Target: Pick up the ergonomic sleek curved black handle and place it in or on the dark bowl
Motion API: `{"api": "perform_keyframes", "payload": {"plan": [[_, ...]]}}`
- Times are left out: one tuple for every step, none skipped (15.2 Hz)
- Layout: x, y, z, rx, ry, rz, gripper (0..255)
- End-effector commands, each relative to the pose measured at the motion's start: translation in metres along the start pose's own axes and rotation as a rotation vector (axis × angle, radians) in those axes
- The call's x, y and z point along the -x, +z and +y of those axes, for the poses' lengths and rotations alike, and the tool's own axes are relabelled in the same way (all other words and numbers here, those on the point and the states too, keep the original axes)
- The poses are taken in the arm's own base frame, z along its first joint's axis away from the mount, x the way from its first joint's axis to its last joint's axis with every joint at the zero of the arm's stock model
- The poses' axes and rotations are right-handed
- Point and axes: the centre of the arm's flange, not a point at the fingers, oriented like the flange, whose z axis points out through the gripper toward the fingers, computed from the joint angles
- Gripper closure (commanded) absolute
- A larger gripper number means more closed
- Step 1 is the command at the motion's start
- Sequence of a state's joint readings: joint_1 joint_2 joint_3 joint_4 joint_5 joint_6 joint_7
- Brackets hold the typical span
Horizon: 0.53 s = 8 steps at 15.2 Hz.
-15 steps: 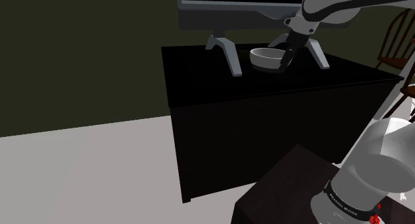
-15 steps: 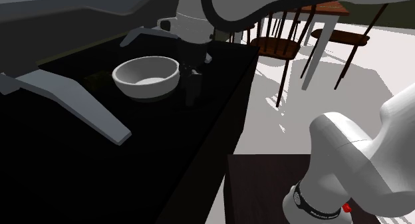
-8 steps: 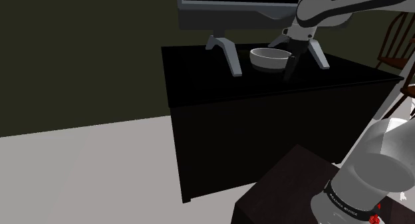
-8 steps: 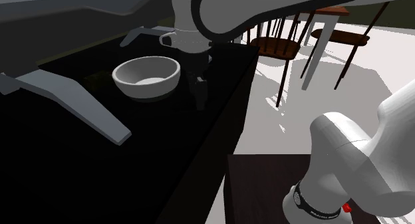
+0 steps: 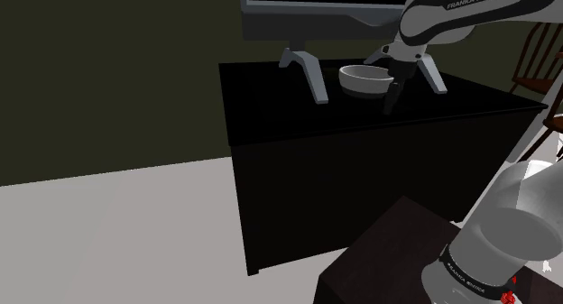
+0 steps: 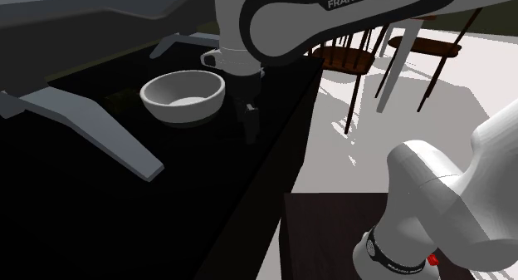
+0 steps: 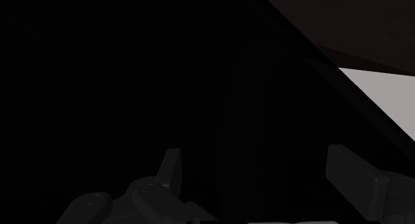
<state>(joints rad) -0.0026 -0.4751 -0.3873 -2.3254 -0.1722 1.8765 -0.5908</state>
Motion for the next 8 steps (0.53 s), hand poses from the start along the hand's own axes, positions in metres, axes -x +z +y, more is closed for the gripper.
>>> {"api": "perform_keyframes", "payload": {"plan": [[0.0000,0.0001,0.0000,0.000,0.000,0.000,0],[0.0000,0.0001,0.0000,0.000,0.000,0.000,0],[0.0000,0.0001,0.0000,0.000,0.000,0.000,255],[0.0000,0.0001,0.0000,0.000,0.000,0.000,255],[0.0000,0.0001,0.0000,0.000,0.000,0.000,255],[-0.0004,0.0000,0.0003,0.000,0.000,0.000,255],[-0.0005,-0.0001,0.0002,0.000,0.000,0.000,255],[-0.0007,0.0001,0.0001,0.000,0.000,0.000,255]]}}
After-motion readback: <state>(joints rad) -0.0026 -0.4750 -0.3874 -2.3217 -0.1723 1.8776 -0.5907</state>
